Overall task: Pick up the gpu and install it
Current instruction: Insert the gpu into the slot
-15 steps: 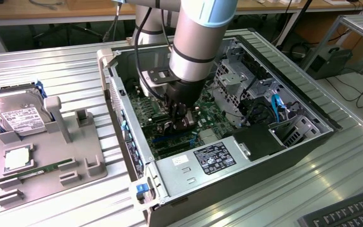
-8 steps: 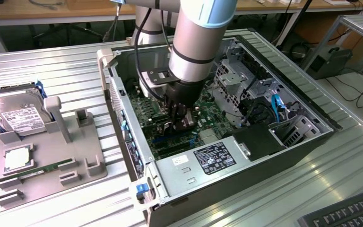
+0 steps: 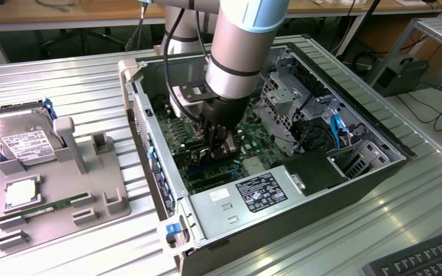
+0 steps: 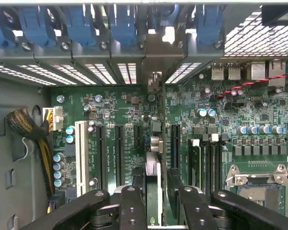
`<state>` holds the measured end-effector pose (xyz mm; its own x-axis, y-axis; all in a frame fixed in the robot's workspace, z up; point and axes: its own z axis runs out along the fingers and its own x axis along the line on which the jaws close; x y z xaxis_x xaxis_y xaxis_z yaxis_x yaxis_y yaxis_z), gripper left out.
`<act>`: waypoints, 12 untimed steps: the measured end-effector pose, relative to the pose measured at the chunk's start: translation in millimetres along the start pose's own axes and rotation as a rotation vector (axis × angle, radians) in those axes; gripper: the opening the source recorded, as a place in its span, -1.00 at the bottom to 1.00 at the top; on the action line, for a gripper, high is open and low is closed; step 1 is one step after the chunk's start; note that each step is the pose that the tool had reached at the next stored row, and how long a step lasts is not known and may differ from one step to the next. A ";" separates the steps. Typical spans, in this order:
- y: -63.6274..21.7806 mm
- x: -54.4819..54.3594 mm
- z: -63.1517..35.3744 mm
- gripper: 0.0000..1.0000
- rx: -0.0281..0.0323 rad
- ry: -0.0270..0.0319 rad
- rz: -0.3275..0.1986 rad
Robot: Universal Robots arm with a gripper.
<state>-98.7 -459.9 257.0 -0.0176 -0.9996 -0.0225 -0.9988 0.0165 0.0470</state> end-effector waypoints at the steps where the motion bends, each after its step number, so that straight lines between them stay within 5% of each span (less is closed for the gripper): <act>1: 0.2 -0.1 -4.0 -0.32 0.0002 -0.0003 0.000; 8: 2.2 -1.8 -35.4 -0.32 0.0000 0.0000 -0.001; 12: 6.6 -7.9 -36.4 -0.61 0.0001 0.0004 -0.002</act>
<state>-103.4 -452.7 293.8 -0.0158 -0.9996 -0.0222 -0.9988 0.0147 0.0469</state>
